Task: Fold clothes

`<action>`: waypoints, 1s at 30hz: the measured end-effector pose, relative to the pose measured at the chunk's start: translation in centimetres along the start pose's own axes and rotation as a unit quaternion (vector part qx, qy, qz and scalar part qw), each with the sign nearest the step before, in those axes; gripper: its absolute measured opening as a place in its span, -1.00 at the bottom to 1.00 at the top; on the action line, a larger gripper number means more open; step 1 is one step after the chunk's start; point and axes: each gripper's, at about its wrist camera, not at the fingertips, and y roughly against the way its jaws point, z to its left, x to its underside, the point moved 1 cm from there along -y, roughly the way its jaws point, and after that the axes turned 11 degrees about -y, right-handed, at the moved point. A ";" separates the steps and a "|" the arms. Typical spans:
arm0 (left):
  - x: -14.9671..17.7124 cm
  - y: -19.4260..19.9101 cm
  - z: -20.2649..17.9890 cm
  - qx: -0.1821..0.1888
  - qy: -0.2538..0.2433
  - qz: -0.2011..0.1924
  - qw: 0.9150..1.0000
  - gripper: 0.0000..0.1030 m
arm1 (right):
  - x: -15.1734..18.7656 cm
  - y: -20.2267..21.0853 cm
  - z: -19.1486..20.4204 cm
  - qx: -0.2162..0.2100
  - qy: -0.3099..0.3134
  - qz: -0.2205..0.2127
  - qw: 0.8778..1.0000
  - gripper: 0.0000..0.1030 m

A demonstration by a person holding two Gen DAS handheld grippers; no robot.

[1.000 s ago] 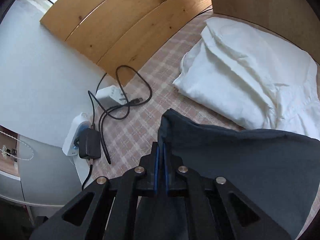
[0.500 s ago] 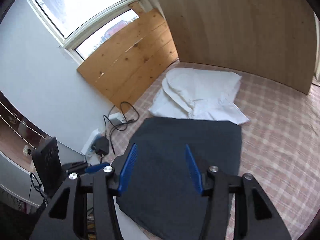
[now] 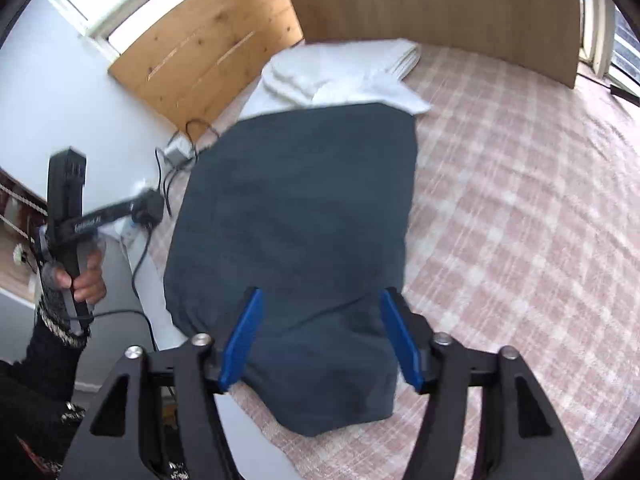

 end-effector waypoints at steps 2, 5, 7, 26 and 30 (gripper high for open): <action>-0.2 -0.5 -0.5 -0.022 -0.007 0.000 1.000 0.35 | -2.0 -0.5 -1.6 -0.003 -0.018 -0.005 1.000 0.56; -0.9 -2.7 -0.8 -0.043 -0.009 0.021 0.999 0.40 | -4.4 -3.3 -3.3 -0.012 -0.032 0.032 0.999 0.56; -1.4 -4.5 -0.5 -0.019 0.004 0.044 0.999 0.44 | -5.1 -5.5 -3.6 -0.007 -0.029 0.052 0.998 0.56; -2.1 -10.7 -1.4 -0.015 -0.094 0.063 0.994 0.33 | -4.7 -9.5 -2.1 -0.032 0.081 0.063 0.994 0.57; -1.7 -10.1 -0.3 0.030 -0.048 0.042 0.998 -0.17 | -4.3 -10.0 -1.1 -0.036 0.103 0.063 0.992 0.26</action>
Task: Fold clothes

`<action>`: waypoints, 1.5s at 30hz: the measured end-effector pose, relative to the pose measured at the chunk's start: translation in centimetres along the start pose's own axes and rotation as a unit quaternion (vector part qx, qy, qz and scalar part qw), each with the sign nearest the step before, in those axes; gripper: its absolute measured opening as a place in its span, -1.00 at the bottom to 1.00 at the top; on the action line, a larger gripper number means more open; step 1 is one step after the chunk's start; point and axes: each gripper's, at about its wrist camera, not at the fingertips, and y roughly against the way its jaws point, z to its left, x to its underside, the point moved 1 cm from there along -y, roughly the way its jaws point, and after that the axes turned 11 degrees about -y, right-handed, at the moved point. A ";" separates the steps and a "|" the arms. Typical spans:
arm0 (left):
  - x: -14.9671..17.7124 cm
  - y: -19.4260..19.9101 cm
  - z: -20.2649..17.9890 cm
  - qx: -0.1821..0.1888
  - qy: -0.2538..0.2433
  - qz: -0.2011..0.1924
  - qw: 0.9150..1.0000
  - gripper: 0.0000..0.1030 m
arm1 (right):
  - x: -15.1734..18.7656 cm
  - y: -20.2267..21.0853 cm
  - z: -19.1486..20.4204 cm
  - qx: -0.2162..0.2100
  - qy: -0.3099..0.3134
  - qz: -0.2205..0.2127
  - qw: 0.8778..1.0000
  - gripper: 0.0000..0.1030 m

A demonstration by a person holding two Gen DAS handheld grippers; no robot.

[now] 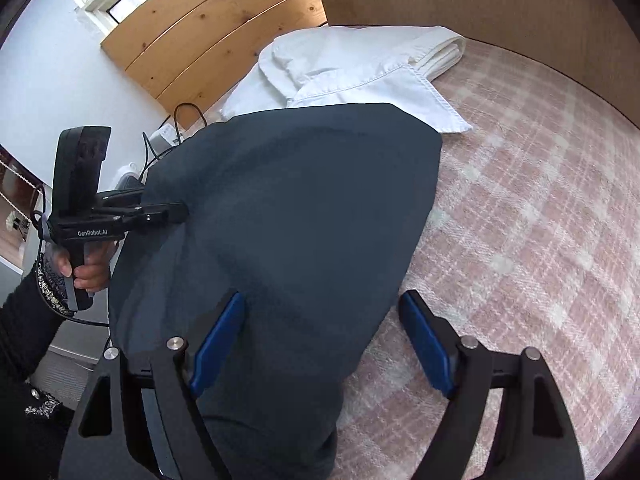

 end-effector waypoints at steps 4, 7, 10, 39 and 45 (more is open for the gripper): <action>0.8 0.3 0.8 0.035 0.041 -0.022 0.998 -0.32 | 0.1 -0.6 0.3 -0.015 -0.006 0.001 1.000 -0.41; 1.4 0.8 1.3 0.062 0.076 -0.041 0.994 -0.46 | 0.3 -0.5 0.2 -0.038 -0.029 -0.005 0.999 -0.72; 1.9 1.7 1.7 0.082 0.103 -0.063 0.989 -0.61 | 0.4 0.2 1.3 -0.031 -0.030 -0.021 0.999 -0.75; -19.3 8.6 5.0 -0.019 -0.051 -0.145 0.988 -0.71 | -15.2 6.3 5.6 -0.041 -0.039 -0.207 0.977 -0.77; -22.7 0.8 8.4 -0.035 -0.051 -0.089 0.994 -0.70 | -18.7 0.5 1.4 -0.016 -0.059 -0.164 0.985 -0.77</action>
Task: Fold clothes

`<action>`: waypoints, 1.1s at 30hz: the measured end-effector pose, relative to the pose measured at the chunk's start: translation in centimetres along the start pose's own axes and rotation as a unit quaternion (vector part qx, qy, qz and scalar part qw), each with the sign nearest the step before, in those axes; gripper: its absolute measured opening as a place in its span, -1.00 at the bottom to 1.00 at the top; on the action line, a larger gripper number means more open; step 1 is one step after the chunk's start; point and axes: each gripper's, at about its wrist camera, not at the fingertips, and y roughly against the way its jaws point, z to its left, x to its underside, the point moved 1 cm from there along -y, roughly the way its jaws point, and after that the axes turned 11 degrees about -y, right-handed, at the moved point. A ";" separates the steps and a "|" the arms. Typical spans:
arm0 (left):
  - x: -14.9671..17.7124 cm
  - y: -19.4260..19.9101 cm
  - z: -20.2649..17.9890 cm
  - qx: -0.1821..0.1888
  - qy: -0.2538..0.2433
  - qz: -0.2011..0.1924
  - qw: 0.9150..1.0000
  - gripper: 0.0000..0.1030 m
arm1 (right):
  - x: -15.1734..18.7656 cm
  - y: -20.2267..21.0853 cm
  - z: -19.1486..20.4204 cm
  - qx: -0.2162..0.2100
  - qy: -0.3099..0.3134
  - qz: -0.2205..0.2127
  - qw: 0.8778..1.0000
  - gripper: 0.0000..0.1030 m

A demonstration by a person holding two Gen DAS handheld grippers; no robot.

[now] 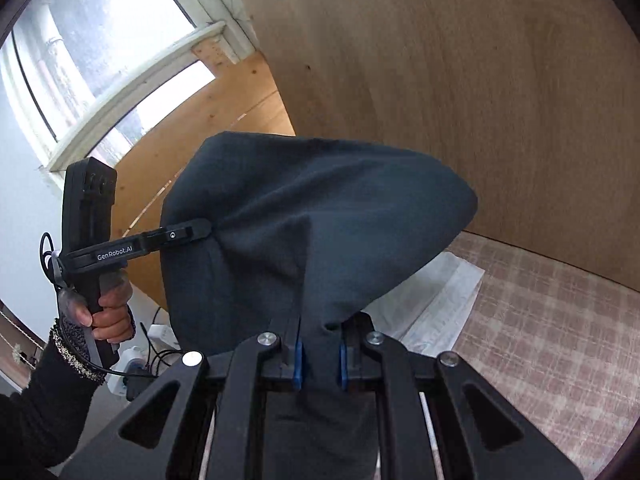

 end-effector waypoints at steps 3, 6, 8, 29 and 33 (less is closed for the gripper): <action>0.2 -3.8 1.4 -0.014 -0.001 0.041 0.999 -0.53 | -0.2 -3.2 -2.5 0.059 -0.011 0.049 0.997 -0.50; -0.2 -4.4 3.0 -0.028 0.022 0.056 0.998 -0.39 | -0.1 -2.7 -5.3 0.084 -0.061 0.083 0.991 -0.15; -0.7 -2.5 3.6 -0.052 0.025 0.035 0.998 -0.36 | -0.1 -0.2 -6.3 0.069 -0.089 0.063 0.992 -0.14; -1.8 -1.4 1.5 -0.101 -0.035 0.019 0.994 -0.54 | -2.1 -0.5 -0.1 0.084 0.021 0.008 0.996 0.12; 1.9 0.1 -1.7 -0.042 -0.066 0.033 0.996 -0.45 | 1.0 1.8 1.6 0.056 0.019 0.013 0.998 0.12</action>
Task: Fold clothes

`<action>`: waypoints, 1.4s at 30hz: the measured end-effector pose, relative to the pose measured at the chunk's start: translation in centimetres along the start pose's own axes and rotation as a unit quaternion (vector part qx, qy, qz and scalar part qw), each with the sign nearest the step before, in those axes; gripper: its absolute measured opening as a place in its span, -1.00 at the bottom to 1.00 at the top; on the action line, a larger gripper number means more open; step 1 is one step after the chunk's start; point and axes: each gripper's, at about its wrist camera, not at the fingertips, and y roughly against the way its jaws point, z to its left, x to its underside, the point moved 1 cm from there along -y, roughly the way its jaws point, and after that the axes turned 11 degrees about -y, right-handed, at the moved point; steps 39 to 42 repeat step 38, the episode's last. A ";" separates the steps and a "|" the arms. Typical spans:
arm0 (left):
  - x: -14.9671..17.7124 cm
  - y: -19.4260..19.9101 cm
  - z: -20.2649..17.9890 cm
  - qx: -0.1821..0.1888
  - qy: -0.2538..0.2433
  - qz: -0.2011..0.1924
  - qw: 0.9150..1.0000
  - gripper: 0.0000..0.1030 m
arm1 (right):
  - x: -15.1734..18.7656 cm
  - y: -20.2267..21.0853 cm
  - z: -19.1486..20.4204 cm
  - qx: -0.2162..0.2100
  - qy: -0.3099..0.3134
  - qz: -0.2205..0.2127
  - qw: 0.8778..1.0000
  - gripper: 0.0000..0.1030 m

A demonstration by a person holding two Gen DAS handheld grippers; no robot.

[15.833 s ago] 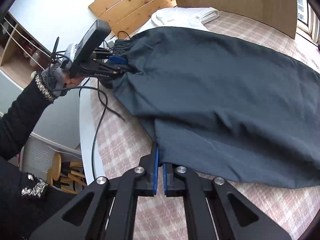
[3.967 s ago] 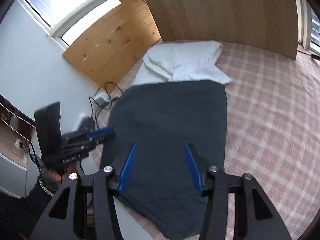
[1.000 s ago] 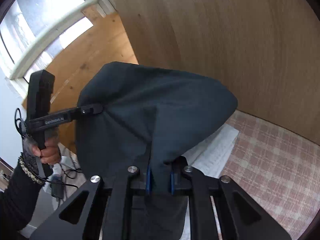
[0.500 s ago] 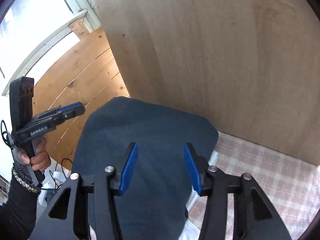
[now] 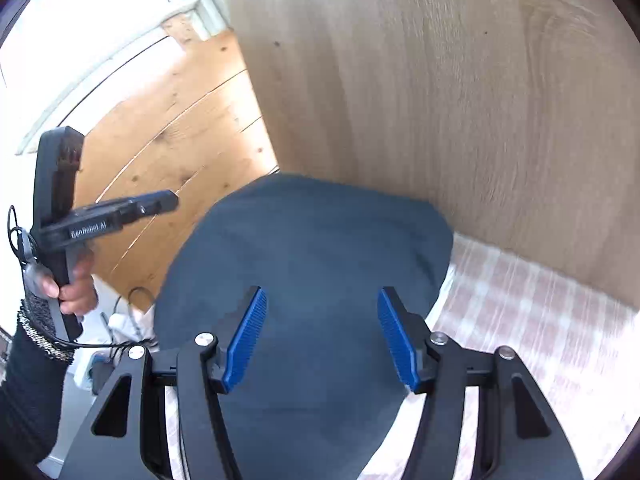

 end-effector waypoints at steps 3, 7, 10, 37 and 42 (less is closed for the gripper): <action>3.5 -2.2 -2.0 -0.004 -0.021 0.058 0.998 -0.42 | 3.5 -0.4 1.0 0.031 0.022 0.042 0.998 0.12; 7.0 -0.3 -2.3 -0.044 0.007 0.080 0.996 -0.47 | 8.0 1.2 1.8 0.072 0.047 0.086 0.993 0.12; 9.4 3.9 -3.2 -0.059 0.033 0.068 0.995 -0.16 | 10.4 5.4 1.6 0.082 0.030 0.102 0.991 0.12; 18.3 22.4 -23.9 -0.097 0.017 0.017 0.995 0.44 | 22.1 22.6 8.0 0.148 -0.004 -0.029 0.989 0.24; 18.5 22.8 -24.4 -0.102 0.019 0.012 0.994 0.44 | 22.4 23.1 7.8 0.146 -0.002 -0.031 0.989 0.24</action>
